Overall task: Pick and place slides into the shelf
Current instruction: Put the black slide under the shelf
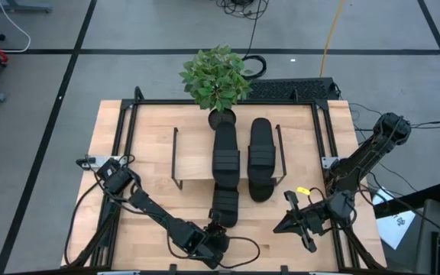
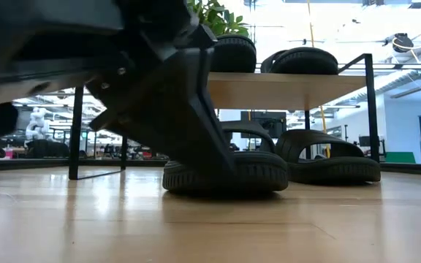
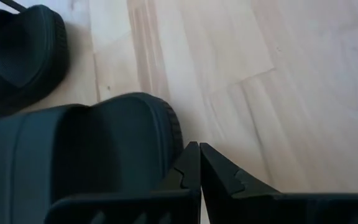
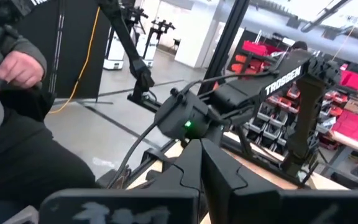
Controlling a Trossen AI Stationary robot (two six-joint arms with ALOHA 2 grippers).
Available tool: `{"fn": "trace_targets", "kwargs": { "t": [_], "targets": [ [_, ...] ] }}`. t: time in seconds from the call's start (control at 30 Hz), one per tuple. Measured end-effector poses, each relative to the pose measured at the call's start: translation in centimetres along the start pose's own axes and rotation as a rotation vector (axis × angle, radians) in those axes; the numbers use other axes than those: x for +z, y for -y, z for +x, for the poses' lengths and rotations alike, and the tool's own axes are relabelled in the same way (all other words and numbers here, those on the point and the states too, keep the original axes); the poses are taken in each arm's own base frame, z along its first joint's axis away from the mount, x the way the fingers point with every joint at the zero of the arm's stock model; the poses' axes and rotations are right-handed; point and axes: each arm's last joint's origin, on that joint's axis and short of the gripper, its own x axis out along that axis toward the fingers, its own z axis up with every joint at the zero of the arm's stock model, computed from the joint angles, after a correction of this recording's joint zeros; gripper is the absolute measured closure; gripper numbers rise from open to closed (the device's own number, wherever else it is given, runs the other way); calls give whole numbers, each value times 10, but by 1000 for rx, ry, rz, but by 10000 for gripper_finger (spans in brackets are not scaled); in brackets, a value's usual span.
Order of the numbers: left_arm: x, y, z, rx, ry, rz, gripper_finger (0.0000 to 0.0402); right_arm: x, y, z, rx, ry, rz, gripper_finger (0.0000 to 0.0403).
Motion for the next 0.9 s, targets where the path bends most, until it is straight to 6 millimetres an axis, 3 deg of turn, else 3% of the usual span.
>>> {"fn": "trace_targets", "kwargs": {
  "t": [0.2, 0.53, 0.9],
  "targets": [
    [1, 4, -2, 2, 19, 95, 401, -4, -1, 0, 10, -32, -5, 403],
    [-15, 30, -13, 72, 25, 499, 401, -5, -2, 0, 13, -39, -5, 403],
    [-11, 15, 4, 13, 75, 450, 401, -5, -2, 0, 13, -41, 11, 403]
  ]
}}
